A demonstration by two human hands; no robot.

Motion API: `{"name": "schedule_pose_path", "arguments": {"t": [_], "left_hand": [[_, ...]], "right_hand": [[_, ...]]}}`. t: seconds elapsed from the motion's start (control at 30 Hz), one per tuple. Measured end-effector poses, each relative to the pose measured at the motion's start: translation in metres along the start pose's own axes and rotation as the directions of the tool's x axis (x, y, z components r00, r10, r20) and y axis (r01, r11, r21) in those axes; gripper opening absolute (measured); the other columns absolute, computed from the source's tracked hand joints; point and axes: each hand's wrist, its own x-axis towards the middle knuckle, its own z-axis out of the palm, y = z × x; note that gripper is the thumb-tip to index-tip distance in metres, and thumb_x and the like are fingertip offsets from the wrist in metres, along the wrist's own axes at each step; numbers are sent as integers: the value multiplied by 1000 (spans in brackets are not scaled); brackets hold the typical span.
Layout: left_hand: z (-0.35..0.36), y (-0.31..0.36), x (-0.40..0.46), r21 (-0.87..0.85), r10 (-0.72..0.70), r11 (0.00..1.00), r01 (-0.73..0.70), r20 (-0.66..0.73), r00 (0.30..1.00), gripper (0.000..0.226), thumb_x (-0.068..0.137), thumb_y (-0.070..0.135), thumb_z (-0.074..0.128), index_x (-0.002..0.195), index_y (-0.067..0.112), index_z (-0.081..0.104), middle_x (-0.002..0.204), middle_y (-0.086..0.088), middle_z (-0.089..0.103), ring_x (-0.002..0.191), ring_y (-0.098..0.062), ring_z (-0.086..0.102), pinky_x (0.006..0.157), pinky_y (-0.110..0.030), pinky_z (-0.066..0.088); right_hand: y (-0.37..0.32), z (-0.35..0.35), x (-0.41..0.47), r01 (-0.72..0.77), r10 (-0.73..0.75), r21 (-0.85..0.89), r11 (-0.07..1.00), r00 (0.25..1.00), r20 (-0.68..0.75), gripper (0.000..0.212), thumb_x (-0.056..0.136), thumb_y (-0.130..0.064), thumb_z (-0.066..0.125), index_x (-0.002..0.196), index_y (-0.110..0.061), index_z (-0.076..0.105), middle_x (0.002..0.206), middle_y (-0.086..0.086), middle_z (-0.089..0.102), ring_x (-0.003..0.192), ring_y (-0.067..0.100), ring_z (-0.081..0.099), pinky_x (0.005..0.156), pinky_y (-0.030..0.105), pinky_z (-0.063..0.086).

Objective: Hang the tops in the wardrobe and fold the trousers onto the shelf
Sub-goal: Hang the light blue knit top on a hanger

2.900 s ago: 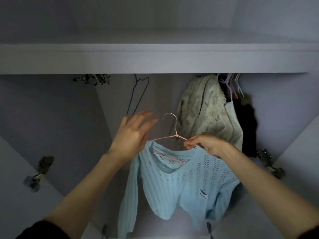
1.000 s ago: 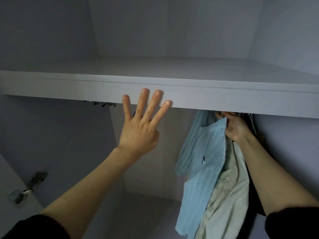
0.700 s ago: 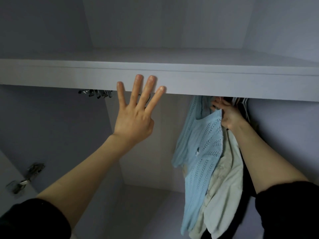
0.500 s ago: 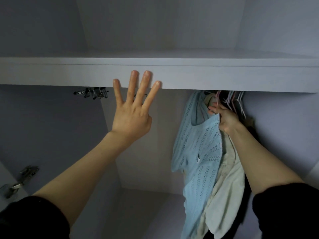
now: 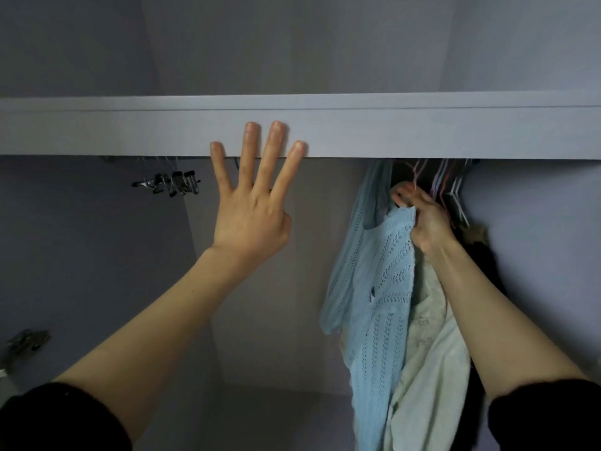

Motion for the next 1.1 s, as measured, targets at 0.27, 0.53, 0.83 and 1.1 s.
{"name": "schedule_pose_path", "arguments": {"t": [0.27, 0.53, 0.83, 1.1], "left_hand": [[1, 5, 1, -19, -37, 999, 36, -27, 999, 95, 68, 3, 53, 148, 13, 3, 151, -11, -3, 140, -46, 10, 105, -69, 0], [-3, 6, 2, -41, -44, 998, 43, -11, 999, 94, 69, 2, 55, 148, 13, 6, 152, -12, -2, 141, -44, 6, 105, -68, -2], [-3, 12, 0, -77, -95, 992, 97, 27, 995, 94, 69, 4, 53, 147, 11, 2, 155, -20, 12, 140, -47, 8, 106, -71, 2], [-6, 11, -5, -83, -93, 992, 99, 83, 992, 95, 72, 0, 49, 147, 14, -8, 153, -10, -8, 142, -43, 0, 107, -67, -4]], "right_hand": [[-16, 4, 12, -99, 99, -7, 995, 995, 3, 39, 102, -13, 35, 142, -8, 35, 144, 8, 45, 130, 27, 45, 100, 42, 42], [-3, 23, 3, -171, 176, -168, 971, 984, 18, 38, 100, -6, 41, 138, -2, 41, 131, 14, 55, 101, 28, 62, 87, 37, 52], [2, 1, -8, -216, 211, -301, 929, 976, -49, 34, 102, -9, 37, 135, -1, 43, 126, 16, 59, 99, 26, 61, 74, 35, 53], [-15, -14, -4, -257, 136, -427, 867, 947, -292, 27, 98, -4, 44, 123, 1, 54, 87, 8, 70, 67, 15, 62, 39, 21, 46]]}}
